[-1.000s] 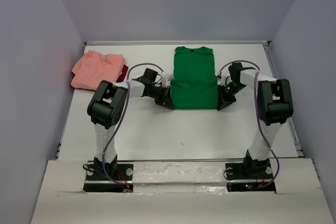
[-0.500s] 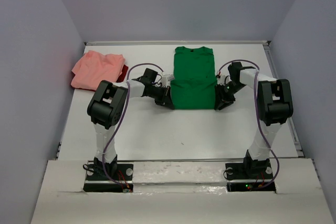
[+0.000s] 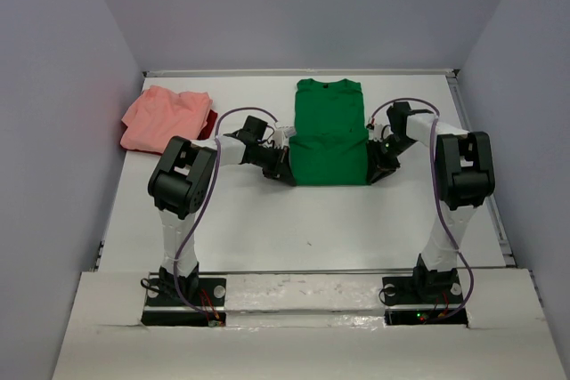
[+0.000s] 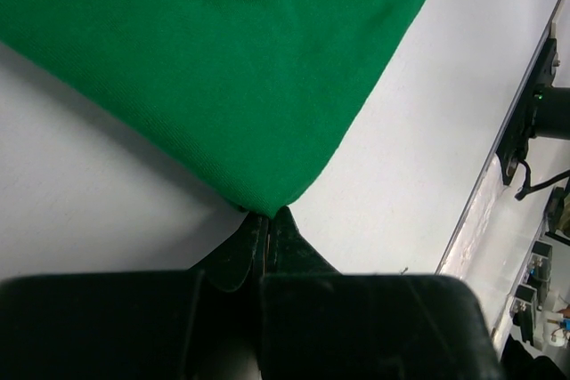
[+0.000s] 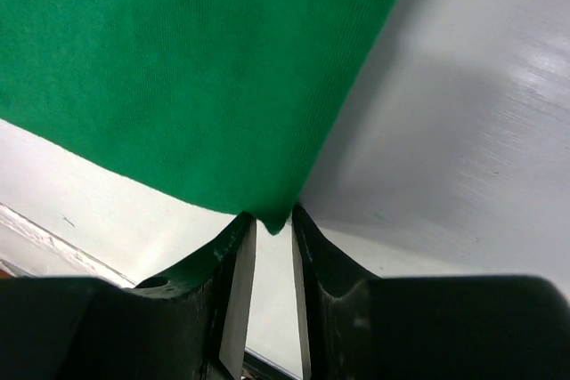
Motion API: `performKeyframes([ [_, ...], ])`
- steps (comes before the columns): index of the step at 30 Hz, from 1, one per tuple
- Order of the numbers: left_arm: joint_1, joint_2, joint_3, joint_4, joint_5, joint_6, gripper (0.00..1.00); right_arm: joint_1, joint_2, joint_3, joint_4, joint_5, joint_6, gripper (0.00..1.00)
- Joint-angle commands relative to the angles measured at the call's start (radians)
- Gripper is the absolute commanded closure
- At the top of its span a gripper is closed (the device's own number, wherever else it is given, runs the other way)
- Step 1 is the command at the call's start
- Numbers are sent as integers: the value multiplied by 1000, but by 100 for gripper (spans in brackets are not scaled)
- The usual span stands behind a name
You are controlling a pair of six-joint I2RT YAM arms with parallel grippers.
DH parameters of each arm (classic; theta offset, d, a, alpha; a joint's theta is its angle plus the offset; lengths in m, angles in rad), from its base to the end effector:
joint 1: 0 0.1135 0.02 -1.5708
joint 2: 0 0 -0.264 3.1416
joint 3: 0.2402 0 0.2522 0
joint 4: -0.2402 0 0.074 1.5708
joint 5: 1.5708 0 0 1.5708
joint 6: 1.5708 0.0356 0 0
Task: Fold and stack the t-shirts
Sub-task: Fold the tshirt
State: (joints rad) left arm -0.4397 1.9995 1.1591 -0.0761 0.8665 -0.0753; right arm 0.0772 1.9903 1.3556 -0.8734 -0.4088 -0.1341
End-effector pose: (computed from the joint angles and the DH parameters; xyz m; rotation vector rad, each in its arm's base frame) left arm 0.3476 -0.1935 0.1342 0.8146 2.3184 -1.2957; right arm 0.3649 0.0424 0.1512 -0.3363 2.9865 0.6200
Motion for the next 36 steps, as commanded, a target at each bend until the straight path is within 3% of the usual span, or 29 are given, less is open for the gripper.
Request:
performKeyframes([
  [1, -5, -48, 20, -21, 42, 17, 100, -4, 48, -4, 56, 24, -22, 71],
  [8, -7, -38, 33, -36, 39, 28, 100, -4, 36, -36, 53, 11, -38, 77],
  [13, -5, -44, 45, -54, 29, 54, 100, -4, 21, -58, 50, 25, -39, 100],
  [36, 13, -162, 94, -171, 81, 180, 100, -4, -154, -72, -27, 62, -45, 100],
])
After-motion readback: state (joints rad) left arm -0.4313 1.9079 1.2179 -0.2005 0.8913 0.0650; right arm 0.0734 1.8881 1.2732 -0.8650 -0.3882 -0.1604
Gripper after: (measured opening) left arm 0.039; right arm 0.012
